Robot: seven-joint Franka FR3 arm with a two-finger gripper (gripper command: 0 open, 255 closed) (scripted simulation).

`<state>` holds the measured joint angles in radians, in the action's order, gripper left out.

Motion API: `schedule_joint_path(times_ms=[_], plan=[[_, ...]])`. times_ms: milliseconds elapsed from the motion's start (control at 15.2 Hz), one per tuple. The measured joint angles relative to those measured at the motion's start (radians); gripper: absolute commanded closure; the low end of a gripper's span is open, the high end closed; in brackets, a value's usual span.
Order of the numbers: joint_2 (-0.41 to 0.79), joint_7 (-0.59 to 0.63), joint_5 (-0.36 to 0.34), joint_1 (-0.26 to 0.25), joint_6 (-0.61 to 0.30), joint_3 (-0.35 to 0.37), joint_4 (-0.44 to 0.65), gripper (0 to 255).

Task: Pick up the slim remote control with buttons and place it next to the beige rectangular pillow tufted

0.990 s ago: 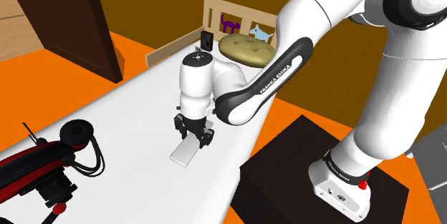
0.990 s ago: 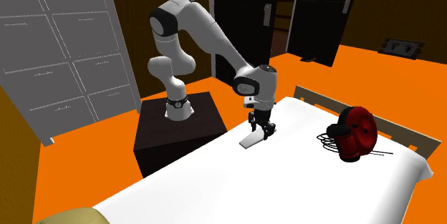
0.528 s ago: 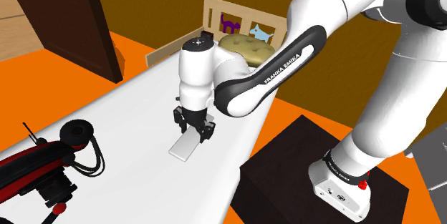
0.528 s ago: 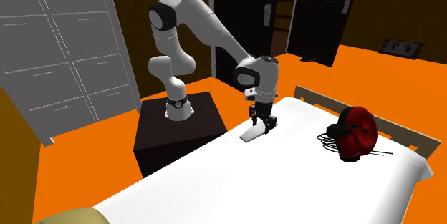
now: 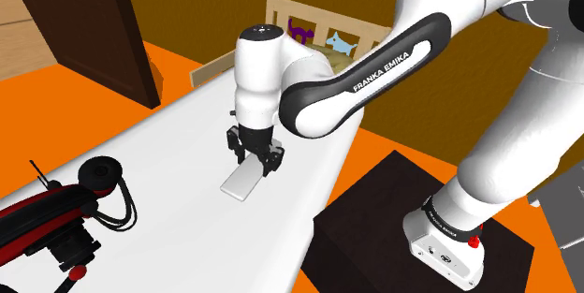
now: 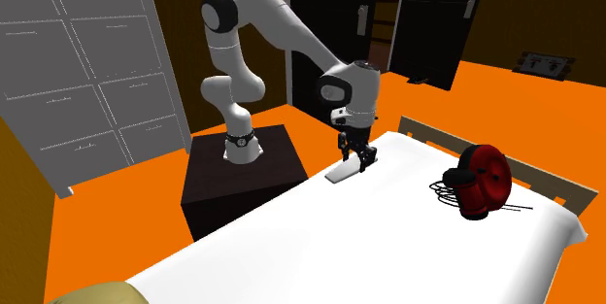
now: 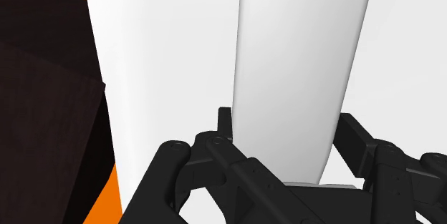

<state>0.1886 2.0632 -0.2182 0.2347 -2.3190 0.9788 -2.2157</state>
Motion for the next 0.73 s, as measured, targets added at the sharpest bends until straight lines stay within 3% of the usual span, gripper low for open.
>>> schedule_joint_path(times_ms=[726], plan=[[-0.137,-0.112,0.161,0.051,0.130,0.047,0.061,255]])
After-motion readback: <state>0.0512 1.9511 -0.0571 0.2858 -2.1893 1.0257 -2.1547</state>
